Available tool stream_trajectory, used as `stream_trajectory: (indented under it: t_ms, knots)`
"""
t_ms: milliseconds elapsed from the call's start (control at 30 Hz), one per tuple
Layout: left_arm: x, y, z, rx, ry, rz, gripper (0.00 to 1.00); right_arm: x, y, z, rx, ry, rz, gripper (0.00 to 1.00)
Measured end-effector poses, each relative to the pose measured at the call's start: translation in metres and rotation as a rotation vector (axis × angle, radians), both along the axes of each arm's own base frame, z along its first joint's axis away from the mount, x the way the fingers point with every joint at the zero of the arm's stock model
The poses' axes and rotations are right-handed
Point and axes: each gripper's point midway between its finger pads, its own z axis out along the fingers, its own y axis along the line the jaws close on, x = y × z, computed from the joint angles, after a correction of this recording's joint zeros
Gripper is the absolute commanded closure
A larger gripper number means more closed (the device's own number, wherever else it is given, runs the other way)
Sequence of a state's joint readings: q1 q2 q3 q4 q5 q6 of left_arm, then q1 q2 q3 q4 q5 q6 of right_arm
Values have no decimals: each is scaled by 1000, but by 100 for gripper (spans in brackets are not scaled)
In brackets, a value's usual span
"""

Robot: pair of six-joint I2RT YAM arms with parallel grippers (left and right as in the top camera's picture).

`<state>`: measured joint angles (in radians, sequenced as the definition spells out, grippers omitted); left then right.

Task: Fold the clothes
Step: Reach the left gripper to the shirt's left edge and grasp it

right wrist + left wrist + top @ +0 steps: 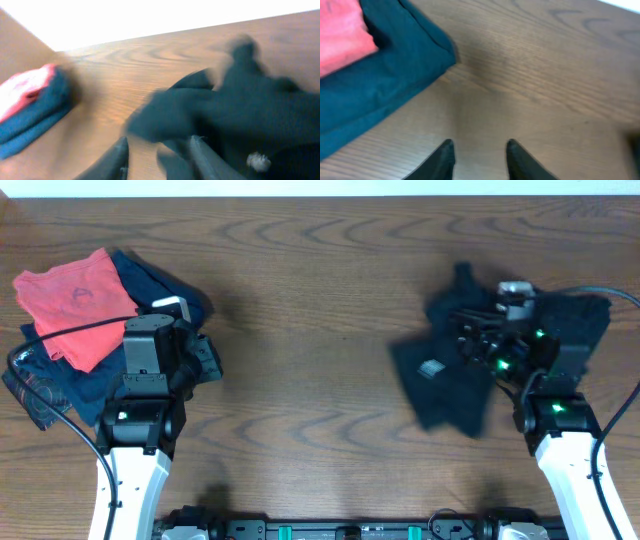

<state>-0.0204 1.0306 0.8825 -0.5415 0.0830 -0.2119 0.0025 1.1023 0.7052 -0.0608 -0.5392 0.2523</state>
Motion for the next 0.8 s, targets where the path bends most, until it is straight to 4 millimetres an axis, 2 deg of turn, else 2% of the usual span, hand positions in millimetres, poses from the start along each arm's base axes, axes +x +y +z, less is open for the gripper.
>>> stream_trajectory:
  t_ms: [67,133,200,300,367,467,600,800]
  knots:
    - [1,-5,-3,-23,9,-19,51,-5,8,-2,-6,22,25,31]
    - [2,-13,-8,-60,29,-42,48,-11,-1,-21,-36,109,-18,28]
    - [3,-19,-13,-92,50,-65,45,-19,-19,-44,-79,213,-97,27]
    - [6,-28,-24,-132,88,-97,43,-33,-61,-74,-156,357,-261,25]
    - [9,-34,-33,-147,114,-117,36,-44,-87,-88,-206,431,-362,24]
    - [17,-49,-47,-168,145,-160,32,-60,-120,-101,-267,517,-488,22]
    - [25,-88,-70,-197,190,-277,32,-80,-149,-111,-323,601,-600,21]
    - [18,-166,-113,-249,293,-444,32,-90,-162,-115,-352,639,-652,21]
